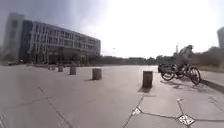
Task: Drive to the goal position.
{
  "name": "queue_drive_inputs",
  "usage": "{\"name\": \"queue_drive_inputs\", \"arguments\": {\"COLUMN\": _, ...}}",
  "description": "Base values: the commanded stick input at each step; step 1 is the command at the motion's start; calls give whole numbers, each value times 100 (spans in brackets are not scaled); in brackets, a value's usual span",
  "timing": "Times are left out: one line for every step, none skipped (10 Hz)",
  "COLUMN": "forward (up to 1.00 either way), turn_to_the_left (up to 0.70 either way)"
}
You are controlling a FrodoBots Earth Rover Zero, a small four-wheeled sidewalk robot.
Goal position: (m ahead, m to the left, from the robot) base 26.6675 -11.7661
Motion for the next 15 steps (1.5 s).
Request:
{"name": "queue_drive_inputs", "arguments": {"forward": 100, "turn_to_the_left": 0}}
{"name": "queue_drive_inputs", "arguments": {"forward": 100, "turn_to_the_left": 0}}
{"name": "queue_drive_inputs", "arguments": {"forward": 100, "turn_to_the_left": 0}}
{"name": "queue_drive_inputs", "arguments": {"forward": 100, "turn_to_the_left": 0}}
{"name": "queue_drive_inputs", "arguments": {"forward": 100, "turn_to_the_left": 0}}
{"name": "queue_drive_inputs", "arguments": {"forward": 100, "turn_to_the_left": -1}}
{"name": "queue_drive_inputs", "arguments": {"forward": 100, "turn_to_the_left": -12}}
{"name": "queue_drive_inputs", "arguments": {"forward": 100, "turn_to_the_left": -34}}
{"name": "queue_drive_inputs", "arguments": {"forward": 100, "turn_to_the_left": -40}}
{"name": "queue_drive_inputs", "arguments": {"forward": 100, "turn_to_the_left": -40}}
{"name": "queue_drive_inputs", "arguments": {"forward": 100, "turn_to_the_left": -40}}
{"name": "queue_drive_inputs", "arguments": {"forward": 100, "turn_to_the_left": -40}}
{"name": "queue_drive_inputs", "arguments": {"forward": 100, "turn_to_the_left": -40}}
{"name": "queue_drive_inputs", "arguments": {"forward": 100, "turn_to_the_left": -40}}
{"name": "queue_drive_inputs", "arguments": {"forward": 100, "turn_to_the_left": -3}}
